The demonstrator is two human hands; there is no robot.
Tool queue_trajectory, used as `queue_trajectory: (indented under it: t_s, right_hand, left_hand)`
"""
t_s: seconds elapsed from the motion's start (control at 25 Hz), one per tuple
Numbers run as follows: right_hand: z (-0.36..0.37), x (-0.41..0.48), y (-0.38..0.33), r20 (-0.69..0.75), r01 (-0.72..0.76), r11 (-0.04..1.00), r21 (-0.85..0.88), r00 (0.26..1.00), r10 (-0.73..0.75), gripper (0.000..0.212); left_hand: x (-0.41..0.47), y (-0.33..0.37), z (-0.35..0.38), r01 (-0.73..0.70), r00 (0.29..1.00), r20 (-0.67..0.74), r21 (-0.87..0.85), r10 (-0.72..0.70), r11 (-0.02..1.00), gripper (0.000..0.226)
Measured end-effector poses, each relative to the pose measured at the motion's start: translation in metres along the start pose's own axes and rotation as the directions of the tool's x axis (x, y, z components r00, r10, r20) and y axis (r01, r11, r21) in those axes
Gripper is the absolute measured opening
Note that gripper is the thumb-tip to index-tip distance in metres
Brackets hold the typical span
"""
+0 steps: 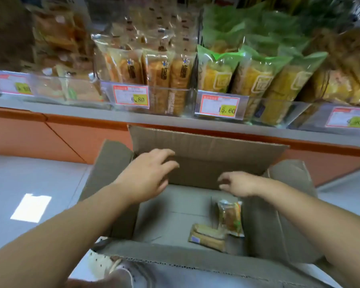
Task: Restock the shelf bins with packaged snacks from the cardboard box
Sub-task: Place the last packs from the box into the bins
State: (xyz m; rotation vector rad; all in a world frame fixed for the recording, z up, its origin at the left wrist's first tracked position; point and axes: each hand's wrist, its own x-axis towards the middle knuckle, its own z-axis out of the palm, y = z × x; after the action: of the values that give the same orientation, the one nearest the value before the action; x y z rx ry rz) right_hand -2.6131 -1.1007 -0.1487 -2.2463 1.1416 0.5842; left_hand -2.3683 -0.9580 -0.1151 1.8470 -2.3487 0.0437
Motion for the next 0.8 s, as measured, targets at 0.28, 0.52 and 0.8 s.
queue_trajectory:
  t_s: [0.28,0.52,0.8]
  right_hand:
    - [0.110,0.043,0.056,0.156,-0.111,0.983,-0.144,0.979,0.133,0.034]
    - [0.178,0.036,0.039,0.225,0.053,0.983,-0.176,0.974,-0.013,0.047]
    - [0.183,0.027,0.017,-0.119,0.085,0.996,0.010,0.989,-0.083,0.048]
  left_hand:
    - [0.014,0.055,0.108,0.262,0.699,0.707,-0.111,-0.109,0.959,0.048]
    - [0.010,0.074,0.168,0.586,0.527,0.836,-0.225,-0.155,0.778,0.043]
    - [-0.019,0.070,0.166,0.966,0.257,0.932,-0.241,-0.256,0.092,0.053]
